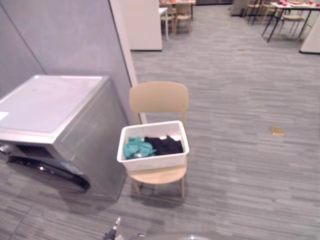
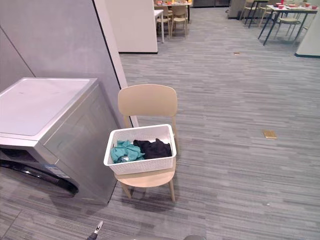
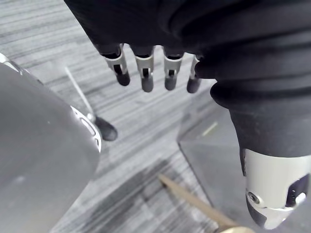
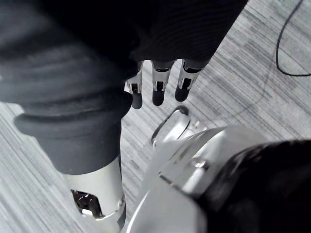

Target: Pick up the laundry basket with both hands and put the clothes into the washing machine.

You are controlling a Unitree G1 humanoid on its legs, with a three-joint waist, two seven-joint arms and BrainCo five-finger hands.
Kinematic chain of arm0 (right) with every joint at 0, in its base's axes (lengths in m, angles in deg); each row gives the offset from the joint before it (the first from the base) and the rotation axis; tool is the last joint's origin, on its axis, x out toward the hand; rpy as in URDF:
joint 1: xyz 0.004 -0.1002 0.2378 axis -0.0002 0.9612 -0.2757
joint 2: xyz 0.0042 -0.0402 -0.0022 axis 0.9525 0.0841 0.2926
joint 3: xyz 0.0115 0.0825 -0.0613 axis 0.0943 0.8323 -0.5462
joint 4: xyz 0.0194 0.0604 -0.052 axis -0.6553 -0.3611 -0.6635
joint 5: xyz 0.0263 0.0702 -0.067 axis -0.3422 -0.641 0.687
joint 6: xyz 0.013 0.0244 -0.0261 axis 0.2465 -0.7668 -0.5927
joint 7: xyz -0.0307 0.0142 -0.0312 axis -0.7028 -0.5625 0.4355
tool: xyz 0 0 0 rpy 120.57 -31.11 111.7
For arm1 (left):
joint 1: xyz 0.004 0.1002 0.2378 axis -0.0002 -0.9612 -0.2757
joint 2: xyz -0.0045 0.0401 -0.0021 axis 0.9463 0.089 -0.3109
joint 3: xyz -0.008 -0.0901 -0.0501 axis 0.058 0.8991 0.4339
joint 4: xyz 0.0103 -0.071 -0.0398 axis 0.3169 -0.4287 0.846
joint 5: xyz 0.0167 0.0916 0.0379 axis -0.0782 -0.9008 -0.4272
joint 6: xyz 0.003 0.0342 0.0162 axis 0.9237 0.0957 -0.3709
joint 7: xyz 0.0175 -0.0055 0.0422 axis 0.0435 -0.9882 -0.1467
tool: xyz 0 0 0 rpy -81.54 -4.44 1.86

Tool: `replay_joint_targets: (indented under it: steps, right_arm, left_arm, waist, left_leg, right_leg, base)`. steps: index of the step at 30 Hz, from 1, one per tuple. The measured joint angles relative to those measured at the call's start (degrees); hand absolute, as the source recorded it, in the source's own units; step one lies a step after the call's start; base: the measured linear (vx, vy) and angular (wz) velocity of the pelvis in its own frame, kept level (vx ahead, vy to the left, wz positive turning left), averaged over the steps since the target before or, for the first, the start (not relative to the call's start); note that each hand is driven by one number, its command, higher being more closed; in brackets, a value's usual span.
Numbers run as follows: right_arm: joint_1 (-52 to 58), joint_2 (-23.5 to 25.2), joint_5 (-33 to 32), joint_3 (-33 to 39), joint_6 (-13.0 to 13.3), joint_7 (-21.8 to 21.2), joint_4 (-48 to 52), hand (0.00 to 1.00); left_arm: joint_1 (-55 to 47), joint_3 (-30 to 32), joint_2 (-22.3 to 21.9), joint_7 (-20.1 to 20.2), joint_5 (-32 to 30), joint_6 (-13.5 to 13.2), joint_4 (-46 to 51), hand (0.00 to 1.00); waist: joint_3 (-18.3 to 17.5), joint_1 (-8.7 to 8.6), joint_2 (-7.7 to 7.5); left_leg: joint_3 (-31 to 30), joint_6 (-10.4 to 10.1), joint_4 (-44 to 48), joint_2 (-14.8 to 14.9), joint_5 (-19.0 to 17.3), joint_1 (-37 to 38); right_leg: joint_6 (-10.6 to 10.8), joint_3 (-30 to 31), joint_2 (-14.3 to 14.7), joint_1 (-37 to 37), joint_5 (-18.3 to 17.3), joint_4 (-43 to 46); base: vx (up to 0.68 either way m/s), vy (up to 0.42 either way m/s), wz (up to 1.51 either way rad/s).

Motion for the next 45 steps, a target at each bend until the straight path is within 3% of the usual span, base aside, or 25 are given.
replay_joint_targets:
  steps: [1,4,5,7,8,11,14,16,17,21,27,28,29,30,31,32,33,34,36,37,39,40,42,43,45]
  right_arm:
    - [-0.1,-0.1,0.3,-0.2,0.0,0.0,-0.3,0.0]
    - [-1.8,-1.1,0.8,-1.2,0.1,-0.1,-1.7,0.0]
    - [-2.3,-1.8,1.5,-2.2,0.1,0.0,-1.9,0.0]
    - [-2.4,-2.8,2.1,-2.2,0.3,0.2,-1.7,0.0]
    - [-2.7,-3.4,2.5,-1.1,0.4,0.3,-1.7,0.0]
    - [-5.2,-4.3,2.5,0.2,0.8,0.4,-1.8,0.0]
    - [-8.3,-3.8,2.4,1.5,1.5,0.4,-2.2,0.0]
    - [-9.7,-4.1,2.2,2.6,1.6,0.4,-3.0,0.0]
    - [-10.4,-3.3,2.0,2.5,1.5,0.3,-3.3,0.0]
    - [-12.2,-1.1,1.9,-0.4,0.9,0.3,-4.8,0.0]
    - [-15.8,-1.9,2.4,-4.5,0.5,0.3,-5.4,0.0]
    - [-16.2,-1.9,2.3,-4.7,0.5,0.3,-5.3,0.0]
    - [-16.8,-2.6,2.3,-4.8,0.5,0.4,-5.2,0.0]
    - [-16.9,-2.9,2.2,-4.9,0.5,0.3,-5.1,0.0]
    - [-16.6,-2.8,2.2,-5.1,0.7,0.3,-4.5,0.0]
    - [-16.4,-2.5,1.8,-5.2,0.7,0.3,-3.9,0.0]
    - [-15.5,-1.3,1.1,-5.2,0.7,0.1,-3.5,0.0]
    - [-14.9,0.7,0.0,-5.0,0.7,0.0,-2.7,0.0]
    - [-14.6,2.5,-1.2,-4.6,0.7,0.0,-2.4,0.0]
    - [-14.3,2.7,-2.6,-3.9,1.3,0.1,-1.7,0.0]
    - [-13.6,2.7,-4.1,-1.4,1.8,0.2,-0.7,0.0]
    - [-12.9,2.8,-4.8,-0.1,1.8,0.2,0.1,0.0]
    - [-11.3,3.6,-4.8,4.0,1.9,0.4,0.4,0.0]
    - [-10.5,3.7,-4.8,5.0,1.9,0.5,0.5,0.0]
    - [-8.1,4.3,-5.1,5.1,2.0,0.6,2.4,0.0]
  left_arm:
    - [-0.2,0.0,0.1,0.1,0.0,-0.1,0.0,0.0]
    - [-0.4,1.8,0.4,0.9,0.3,-0.2,0.2,0.0]
    - [-0.3,1.7,0.5,1.0,0.7,-0.2,0.4,0.0]
    - [-0.3,1.6,0.6,0.9,1.3,-0.2,0.3,0.0]
    - [-0.2,1.5,0.5,0.9,2.4,-0.2,0.1,0.0]
    - [-1.5,1.9,1.2,0.8,2.9,-0.7,-1.0,0.0]
    - [-1.9,2.2,1.8,0.9,3.0,-1.0,-2.9,0.0]
    - [-1.4,1.6,1.7,0.8,2.8,-1.1,-4.3,0.0]
    - [-1.0,0.7,2.8,0.9,2.7,-1.0,-5.4,0.0]
    - [-0.5,-7.6,7.2,0.9,1.0,-0.3,-6.3,0.0]
    - [3.3,-14.6,9.9,1.0,0.1,-0.5,-6.2,0.0]
    - [3.7,-14.9,9.9,1.0,0.1,-0.6,-6.2,0.0]
    - [3.9,-16.2,9.8,1.0,0.0,-0.8,-6.0,0.0]
    - [3.9,-17.2,9.5,1.0,0.0,-1.0,-5.8,0.0]
    - [3.7,-18.2,9.4,1.0,-0.1,-1.1,-5.1,0.0]
    - [3.7,-18.4,9.4,1.0,-0.9,-1.1,-4.8,0.0]
    - [4.1,-18.6,9.9,1.0,-2.5,-1.0,-4.2,0.0]
    - [4.4,-18.1,10.8,1.0,-3.6,-1.0,-3.6,0.0]
    - [5.2,-16.1,11.1,1.0,-4.6,-0.6,-3.4,0.0]
    - [6.8,-15.8,10.5,1.1,-5.4,0.1,-3.6,0.0]
    - [10.5,-14.6,7.6,1.1,-7.0,0.2,-4.1,0.0]
    - [12.8,-12.5,6.2,1.1,-7.6,0.1,-4.1,0.0]
    - [14.0,-11.6,3.5,2.1,-7.9,0.1,-3.6,0.0]
    - [14.0,-11.5,2.9,2.4,-7.9,0.1,-3.5,0.0]
    - [13.1,-11.7,1.0,2.5,-7.9,0.2,-3.4,0.0]
  waist:
    - [0.3,0.0,0.3]
    - [0.1,-0.15,-1.09]
    - [0.0,-0.26,-1.18]
    - [0.5,-0.3,-0.38]
    - [0.6,-0.05,-0.25]
    - [1.0,0.19,-1.01]
    - [1.4,0.07,-1.22]
    - [2.3,-0.6,0.28]
    - [2.9,-0.74,-0.69]
    - [4.4,-0.12,-2.5]
    - [5.5,0.06,-3.15]
    - [5.9,0.05,-2.96]
    - [6.3,-0.06,-2.3]
    - [6.7,-1.05,-1.35]
    - [6.8,-1.6,-0.83]
    - [6.9,-1.54,-0.75]
    - [7.0,-1.45,-0.95]
    - [7.4,-1.17,-3.38]
    - [7.8,-1.14,-5.25]
    - [8.0,-1.46,-4.96]
    - [8.6,-1.49,-4.14]
    - [8.6,-1.56,-4.56]
    - [8.5,-3.03,-3.3]
    - [8.7,-3.19,-3.69]
    - [8.4,-3.8,-1.94]
  left_leg:
    - [-0.5,-0.1,0.2,-0.2,0.1,0.0]
    - [-4.0,-1.7,3.2,-0.9,1.1,-3.5]
    - [-5.9,-1.0,3.6,-0.9,2.5,-6.2]
    - [-6.8,4.3,1.0,-0.8,3.9,-8.1]
    - [-5.2,6.7,-1.3,-0.6,1.6,-7.8]
    - [-1.5,6.8,8.0,-0.5,1.5,-9.6]
    - [1.3,3.7,17.8,0.8,-5.3,-8.0]
    - [2.4,-1.1,8.4,1.0,-6.7,-3.1]
    - [2.0,-0.2,4.6,-0.8,-4.6,-1.3]
    - [1.8,0.7,2.9,-4.2,-4.4,-1.5]
    - [-0.5,4.6,9.4,-7.1,-7.8,-7.3]
    - [-1.0,4.8,10.9,-7.3,-8.6,-8.5]
    - [-2.6,5.7,12.9,-7.7,-10.9,-9.8]
    - [-5.0,6.5,13.3,-8.0,-11.5,-9.9]
    - [-6.9,6.6,13.1,-7.9,-11.5,-9.8]
    - [-8.2,6.6,13.1,-7.8,-11.5,-9.7]
    - [-11.2,6.8,13.6,-7.4,-11.4,-9.7]
    - [-13.8,7.0,13.3,-7.4,-11.2,-9.8]
    - [-16.8,7.0,13.0,-7.6,-11.3,-9.8]
    - [-18.7,7.0,12.1,-7.4,-11.2,-9.7]
    - [-20.8,6.6,11.1,-7.4,-11.5,-9.2]
    - [-22.1,5.0,11.9,-7.7,-12.3,-9.5]
    - [-20.6,5.0,16.5,-8.5,-12.8,-9.5]
    - [-19.8,5.4,18.0,-9.1,-12.9,-8.2]
    - [-17.9,6.0,17.6,-6.3,-12.4,-3.4]
  right_leg:
    - [-0.1,0.0,-0.3,-0.5,-1.0,1.9]
    - [-0.7,-2.0,-1.8,-4.1,-5.8,10.8]
    - [-1.5,-4.9,-2.6,-5.3,-8.0,13.3]
    - [-2.4,-10.9,-3.8,-5.1,-9.4,14.6]
    - [-2.9,-13.7,-5.2,-4.0,-9.1,13.5]
    - [-5.0,-19.2,-7.5,-2.1,-6.6,10.5]
    - [-4.1,-23.2,-7.1,0.2,-2.5,4.4]
    - [-2.3,-25.4,-5.2,3.1,0.2,0.1]
    - [-1.9,-25.6,-5.0,4.1,2.0,-3.0]
    - [-0.5,-25.0,-5.1,6.5,8.1,-11.4]
    - [-0.7,-26.0,-7.7,6.3,10.0,-13.1]
    - [-1.1,-26.4,-8.2,6.3,9.7,-12.4]
    - [-4.5,-26.0,-8.6,6.1,8.5,-10.3]
    - [-12.8,-21.4,-8.0,5.3,8.2,-6.0]
    - [-15.6,-15.5,-7.1,3.8,9.6,-1.9]
    - [-15.4,-10.6,-6.1,2.5,9.9,1.0]
    - [-10.5,-2.6,-2.4,0.5,6.2,6.1]
    - [-9.5,1.7,3.1,-0.9,1.2,10.3]
    - [-9.4,4.6,9.2,-2.1,-4.8,11.7]
    - [-8.6,5.8,12.5,-3.6,-6.3,10.9]
    - [-8.4,4.3,15.3,-6.2,-6.8,6.6]
    - [-9.7,2.9,15.7,-6.5,-5.4,3.7]
    - [-11.0,-3.6,14.8,-1.5,-4.6,-0.2]
    - [-11.0,-4.3,14.5,0.2,-4.6,-0.3]
    - [-11.7,-6.3,15.6,-2.9,-5.7,12.8]
  base:
    - [0.01,-0.099,0.42]
    - [-0.05,-0.144,0.65]
    - [-0.13,-0.214,1.46]
    - [-0.09,-0.189,1.56]
    - [0.0,-0.093,1.26]
    - [-0.01,-0.083,0.89]
    - [-0.05,0.028,0.56]
    - [0.03,0.178,0.51]
    - [0.04,0.194,0.43]
    - [0.05,0.185,0.0]
    - [0.0,0.087,0.21]
    - [-0.06,0.09,0.47]
    - [-0.04,0.113,0.77]
    - [-0.01,0.118,1.04]
    - [0.03,0.112,1.03]
    - [0.11,0.079,0.96]
    - [0.13,0.003,1.03]
    - [0.16,-0.109,1.02]
    - [0.14,-0.203,0.84]
    - [0.13,-0.173,0.75]
    - [0.15,-0.214,0.76]
    - [0.17,-0.246,0.79]
    - [0.27,-0.186,1.04]
    - [0.44,-0.23,1.22]
    - [0.32,-0.244,0.59]
